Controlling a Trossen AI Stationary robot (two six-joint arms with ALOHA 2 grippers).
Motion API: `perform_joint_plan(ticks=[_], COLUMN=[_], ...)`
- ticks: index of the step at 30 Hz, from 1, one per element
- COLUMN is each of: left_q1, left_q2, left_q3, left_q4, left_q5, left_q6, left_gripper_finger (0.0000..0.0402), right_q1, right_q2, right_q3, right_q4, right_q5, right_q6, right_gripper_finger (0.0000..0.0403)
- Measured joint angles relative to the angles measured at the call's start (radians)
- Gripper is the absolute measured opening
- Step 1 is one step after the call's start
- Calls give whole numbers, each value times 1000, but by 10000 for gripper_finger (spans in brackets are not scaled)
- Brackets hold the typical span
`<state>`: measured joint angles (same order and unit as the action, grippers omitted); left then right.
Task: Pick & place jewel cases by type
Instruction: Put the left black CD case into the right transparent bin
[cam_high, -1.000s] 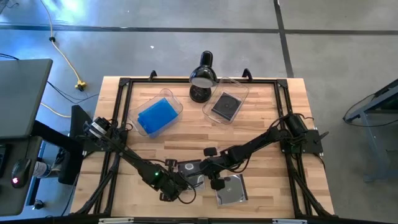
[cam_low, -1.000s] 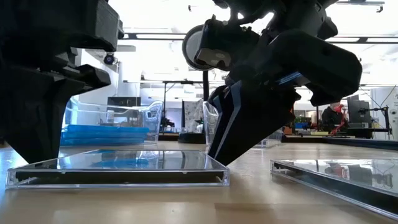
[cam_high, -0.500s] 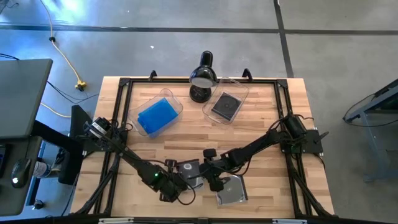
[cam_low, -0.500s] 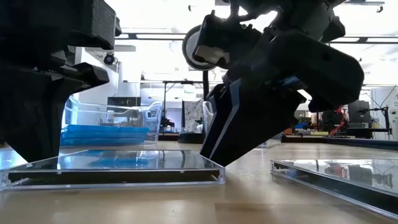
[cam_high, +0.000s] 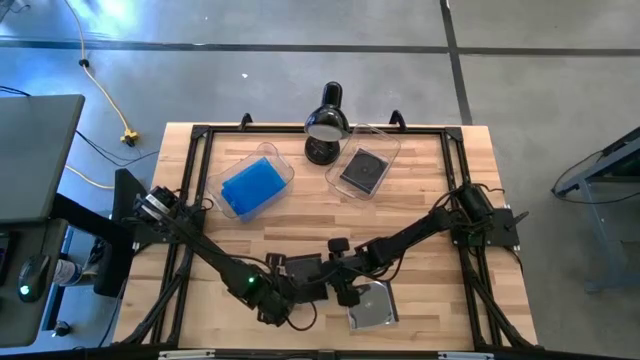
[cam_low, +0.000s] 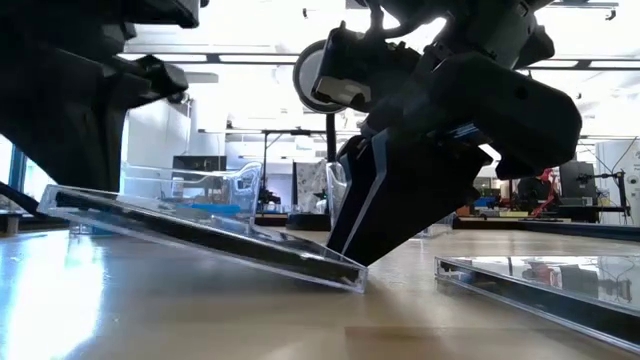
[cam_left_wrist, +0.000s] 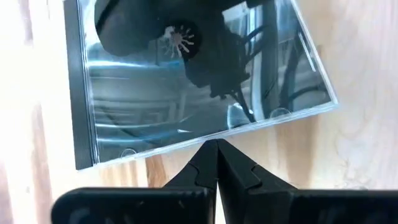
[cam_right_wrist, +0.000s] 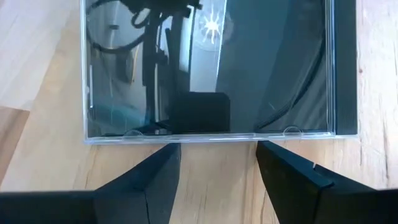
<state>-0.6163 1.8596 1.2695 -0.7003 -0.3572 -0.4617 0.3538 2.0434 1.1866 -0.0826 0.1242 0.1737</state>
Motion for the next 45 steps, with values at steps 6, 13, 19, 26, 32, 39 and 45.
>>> perform_joint_plan(ticks=[6,13,19,26,32,39,45], left_q1=[0,0,2,24,41,34,14], left_q2=[-7,-13,-11,11,31,29,28], left_q3=[84,146,149,146,142,143,144], left_q4=[-84,-96,-25,25,-8,-42,-43], left_q5=[-17,-129,-258,-152,-188,-223,-267], left_q6=[56,173,222,351,370,377,371], left_gripper_finger=[0,0,1,33,105,139,139], right_q1=[1,1,-1,-1,-1,0,-1], right_q2=[0,0,0,1,1,1,1], right_q3=[0,0,0,2,2,2,3], right_q4=[0,5,14,26,24,17,16], right_q5=[8,-1,-16,-25,-27,-27,-27], right_q6=[5,-1,13,12,10,6,3], right_gripper_finger=[209,209,209,209,208,208,208])
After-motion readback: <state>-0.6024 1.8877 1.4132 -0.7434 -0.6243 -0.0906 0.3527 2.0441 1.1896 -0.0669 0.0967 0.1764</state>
